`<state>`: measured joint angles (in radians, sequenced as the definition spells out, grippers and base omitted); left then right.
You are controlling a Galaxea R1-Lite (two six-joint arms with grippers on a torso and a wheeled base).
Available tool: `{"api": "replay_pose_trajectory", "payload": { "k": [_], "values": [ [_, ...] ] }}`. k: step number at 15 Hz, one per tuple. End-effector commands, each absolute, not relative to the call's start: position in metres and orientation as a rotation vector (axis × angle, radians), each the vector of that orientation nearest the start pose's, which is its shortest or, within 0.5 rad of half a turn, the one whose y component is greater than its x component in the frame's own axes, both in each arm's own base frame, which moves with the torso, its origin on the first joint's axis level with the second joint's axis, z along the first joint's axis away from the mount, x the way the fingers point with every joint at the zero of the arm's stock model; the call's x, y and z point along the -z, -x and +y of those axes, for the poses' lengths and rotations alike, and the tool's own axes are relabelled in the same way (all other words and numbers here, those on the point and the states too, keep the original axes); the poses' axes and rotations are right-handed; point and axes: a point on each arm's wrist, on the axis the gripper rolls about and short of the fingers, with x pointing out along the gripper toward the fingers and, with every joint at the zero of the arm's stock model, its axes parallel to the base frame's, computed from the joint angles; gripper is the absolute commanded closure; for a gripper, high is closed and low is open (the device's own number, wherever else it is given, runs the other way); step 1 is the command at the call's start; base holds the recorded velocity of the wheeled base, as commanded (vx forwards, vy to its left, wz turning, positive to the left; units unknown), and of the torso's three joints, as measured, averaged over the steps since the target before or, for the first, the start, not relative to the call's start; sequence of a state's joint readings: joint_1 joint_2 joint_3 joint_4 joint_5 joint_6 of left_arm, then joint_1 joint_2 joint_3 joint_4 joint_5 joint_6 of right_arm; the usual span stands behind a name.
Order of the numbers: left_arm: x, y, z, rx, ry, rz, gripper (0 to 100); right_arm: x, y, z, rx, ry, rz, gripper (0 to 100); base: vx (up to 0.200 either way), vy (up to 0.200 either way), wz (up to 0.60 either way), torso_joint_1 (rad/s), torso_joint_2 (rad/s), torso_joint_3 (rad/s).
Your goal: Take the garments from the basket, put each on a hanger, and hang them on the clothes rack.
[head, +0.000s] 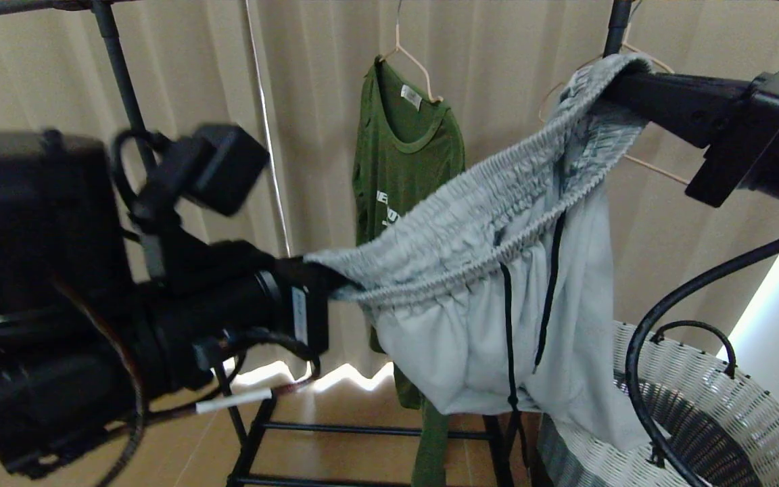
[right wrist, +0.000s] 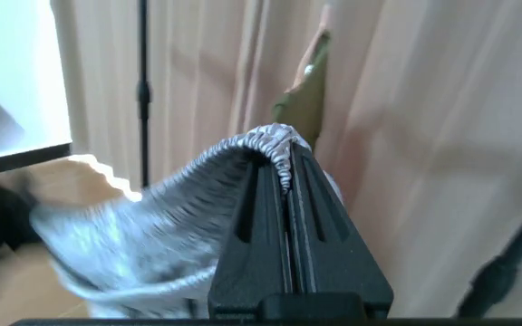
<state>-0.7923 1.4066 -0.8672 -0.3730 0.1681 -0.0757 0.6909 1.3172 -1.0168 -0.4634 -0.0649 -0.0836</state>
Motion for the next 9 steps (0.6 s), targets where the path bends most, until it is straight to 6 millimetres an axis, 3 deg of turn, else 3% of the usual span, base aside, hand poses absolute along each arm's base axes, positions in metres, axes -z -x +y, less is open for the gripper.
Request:
{"api": "replay_pose_trajectory", "payload": {
  "k": [1, 5, 8, 9],
  "values": [
    [-0.324, -0.162, -0.134, 0.543, 0.052, 0.000, 100, -0.336, -0.171, 0.129, -0.579, 0.014, -0.205, 100, 0.000, 0.000, 0.00, 0.000, 0.00, 0.000],
    [-0.358, -0.168, -0.127, 0.497, -0.009, -0.102, 100, -0.359, -0.180, 0.114, -0.495, 0.005, -0.266, 100, 0.000, 0.000, 0.00, 0.000, 0.00, 0.000],
    [-0.348, -0.182, -0.138, 0.496, -0.069, -0.071, 100, -0.356, -0.186, 0.109, -0.461, 0.012, -0.254, 100, 0.000, 0.000, 0.00, 0.000, 0.00, 0.000],
    [-0.332, -0.194, -0.148, 0.498, -0.091, -0.017, 100, -0.345, -0.189, 0.107, -0.448, 0.024, -0.218, 100, 0.000, 0.000, 0.00, 0.000, 0.00, 0.000]
  ]
}}
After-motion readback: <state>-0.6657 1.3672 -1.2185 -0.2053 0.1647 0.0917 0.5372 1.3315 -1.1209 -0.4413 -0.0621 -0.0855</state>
